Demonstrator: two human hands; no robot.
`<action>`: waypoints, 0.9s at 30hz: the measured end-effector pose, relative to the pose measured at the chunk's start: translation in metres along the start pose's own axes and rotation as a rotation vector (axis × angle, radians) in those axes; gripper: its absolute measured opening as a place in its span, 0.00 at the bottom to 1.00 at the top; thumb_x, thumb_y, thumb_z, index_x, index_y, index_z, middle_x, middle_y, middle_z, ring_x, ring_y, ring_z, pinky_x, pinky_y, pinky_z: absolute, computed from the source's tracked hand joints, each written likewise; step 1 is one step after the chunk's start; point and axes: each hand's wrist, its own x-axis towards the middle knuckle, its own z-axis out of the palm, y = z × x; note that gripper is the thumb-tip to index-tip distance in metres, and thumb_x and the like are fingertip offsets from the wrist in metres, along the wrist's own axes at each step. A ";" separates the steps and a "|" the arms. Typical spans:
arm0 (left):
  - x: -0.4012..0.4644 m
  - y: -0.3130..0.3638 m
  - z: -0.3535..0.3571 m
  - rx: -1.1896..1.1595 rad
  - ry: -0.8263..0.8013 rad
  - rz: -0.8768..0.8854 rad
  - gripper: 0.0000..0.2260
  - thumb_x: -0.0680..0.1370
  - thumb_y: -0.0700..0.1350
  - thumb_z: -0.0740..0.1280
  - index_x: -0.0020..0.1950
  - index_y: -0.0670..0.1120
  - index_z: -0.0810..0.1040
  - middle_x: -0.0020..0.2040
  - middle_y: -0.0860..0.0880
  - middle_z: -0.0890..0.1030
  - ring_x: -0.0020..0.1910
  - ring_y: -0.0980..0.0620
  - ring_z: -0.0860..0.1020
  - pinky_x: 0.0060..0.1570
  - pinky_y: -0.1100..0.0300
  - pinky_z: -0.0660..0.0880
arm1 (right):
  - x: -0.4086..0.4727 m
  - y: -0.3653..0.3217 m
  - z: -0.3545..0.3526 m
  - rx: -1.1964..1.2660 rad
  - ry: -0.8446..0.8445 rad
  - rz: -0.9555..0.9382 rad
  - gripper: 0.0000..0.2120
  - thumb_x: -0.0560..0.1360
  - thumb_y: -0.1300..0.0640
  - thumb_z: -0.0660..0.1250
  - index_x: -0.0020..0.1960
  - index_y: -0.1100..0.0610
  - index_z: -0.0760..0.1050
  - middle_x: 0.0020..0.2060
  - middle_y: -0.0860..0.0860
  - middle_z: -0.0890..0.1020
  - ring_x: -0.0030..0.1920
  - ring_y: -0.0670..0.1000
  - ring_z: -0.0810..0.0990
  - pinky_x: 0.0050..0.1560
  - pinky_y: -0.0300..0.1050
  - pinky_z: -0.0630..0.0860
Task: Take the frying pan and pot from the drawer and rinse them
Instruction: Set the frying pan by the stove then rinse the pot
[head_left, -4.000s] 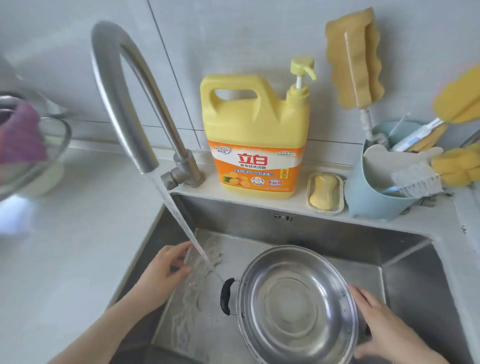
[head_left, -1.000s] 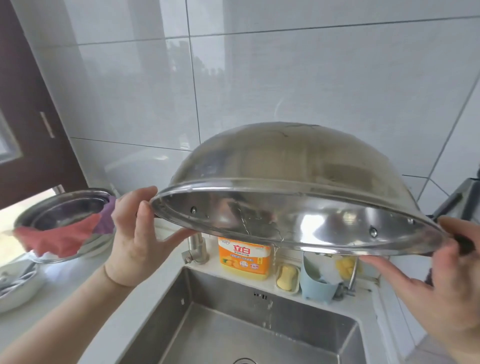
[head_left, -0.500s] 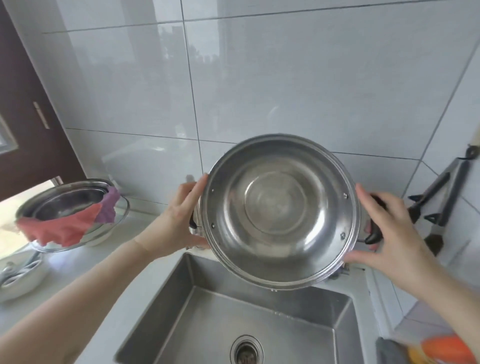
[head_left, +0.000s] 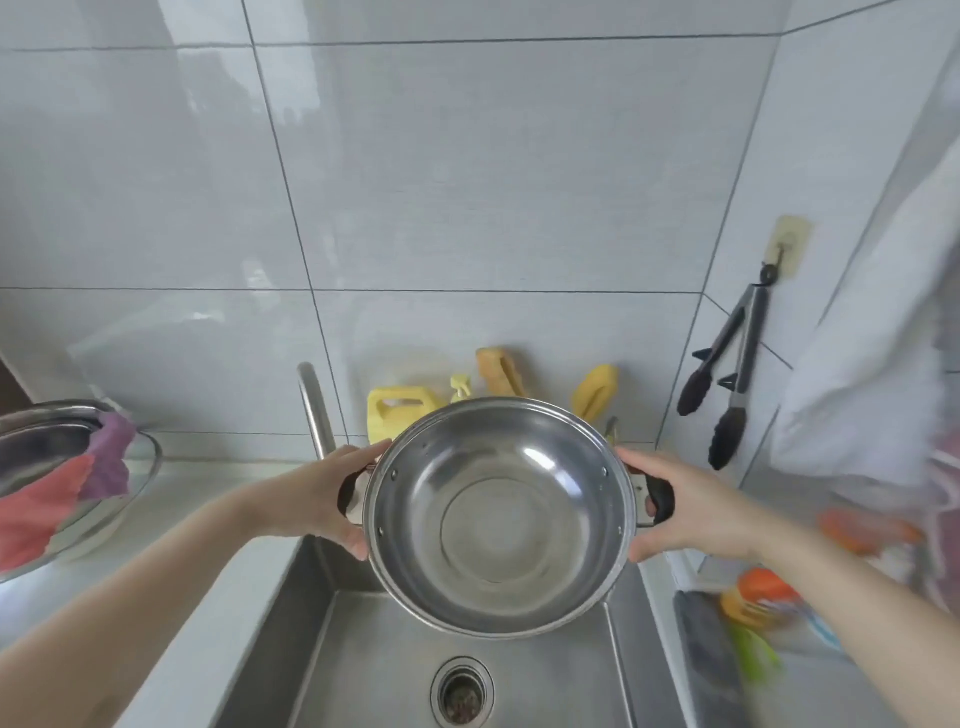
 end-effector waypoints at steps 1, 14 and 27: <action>0.001 0.000 -0.002 -0.008 -0.015 0.013 0.52 0.59 0.59 0.82 0.73 0.73 0.53 0.66 0.64 0.67 0.68 0.58 0.67 0.71 0.55 0.63 | -0.004 0.000 0.003 0.020 0.001 0.020 0.48 0.57 0.53 0.84 0.61 0.21 0.60 0.48 0.45 0.75 0.40 0.45 0.73 0.47 0.40 0.75; 0.038 0.083 0.017 0.124 -0.141 0.268 0.52 0.56 0.59 0.82 0.74 0.69 0.58 0.73 0.62 0.67 0.72 0.58 0.67 0.69 0.51 0.69 | -0.134 0.012 0.005 0.069 0.286 0.229 0.49 0.52 0.43 0.82 0.68 0.28 0.64 0.55 0.54 0.76 0.49 0.51 0.77 0.56 0.46 0.77; -0.001 0.418 0.217 0.050 -0.566 0.808 0.44 0.63 0.33 0.81 0.69 0.65 0.69 0.63 0.66 0.76 0.58 0.71 0.74 0.54 0.73 0.71 | -0.547 0.027 -0.019 0.114 0.715 0.600 0.46 0.58 0.48 0.83 0.59 0.19 0.56 0.61 0.42 0.69 0.63 0.45 0.70 0.58 0.30 0.65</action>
